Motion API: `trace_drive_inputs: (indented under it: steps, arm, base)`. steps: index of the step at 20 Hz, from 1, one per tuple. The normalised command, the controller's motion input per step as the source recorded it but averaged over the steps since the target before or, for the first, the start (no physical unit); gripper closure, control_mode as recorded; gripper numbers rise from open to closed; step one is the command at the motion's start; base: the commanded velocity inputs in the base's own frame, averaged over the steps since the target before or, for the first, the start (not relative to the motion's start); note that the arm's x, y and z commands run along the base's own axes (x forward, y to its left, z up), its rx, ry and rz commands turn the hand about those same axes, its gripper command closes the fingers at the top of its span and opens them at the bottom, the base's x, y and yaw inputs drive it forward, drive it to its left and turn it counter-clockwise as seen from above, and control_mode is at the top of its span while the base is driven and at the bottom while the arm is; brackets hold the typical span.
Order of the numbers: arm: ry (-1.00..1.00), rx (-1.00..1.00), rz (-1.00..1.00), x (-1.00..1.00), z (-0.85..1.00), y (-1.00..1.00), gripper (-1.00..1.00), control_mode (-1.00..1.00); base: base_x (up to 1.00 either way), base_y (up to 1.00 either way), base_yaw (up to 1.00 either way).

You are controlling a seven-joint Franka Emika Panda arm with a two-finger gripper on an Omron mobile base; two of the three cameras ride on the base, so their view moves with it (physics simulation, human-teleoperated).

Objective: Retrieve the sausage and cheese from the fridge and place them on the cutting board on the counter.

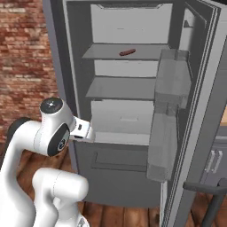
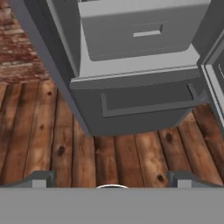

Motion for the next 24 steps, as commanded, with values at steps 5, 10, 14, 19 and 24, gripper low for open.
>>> trace_drive_inputs:
  steps: [5, 10, 14, 19, 24]
  arm:
    - [0.0, 0.0, 0.0, 0.0, 0.0, 0.0, -1.0, 1.0]
    - [0.0, 0.0, 0.0, 0.0, 0.0, 0.0, -1.0, 1.0]
    - [0.0, 0.0, 0.0, 0.0, 0.0, 0.0, -1.0, 1.0]
    - [0.0, 0.0, 0.0, 0.0, 0.0, 0.0, -1.0, 1.0]
    - [0.0, 0.0, 0.0, 0.0, 0.0, 0.0, -1.0, 1.0]
  base:
    - [0.5, -0.5, 0.04]
    - [0.55, -0.38, 0.08]
    - [0.55, -0.44, 0.06]
    - [0.23, -0.4, 0.19]
    - [-0.08, -0.28, 0.23]
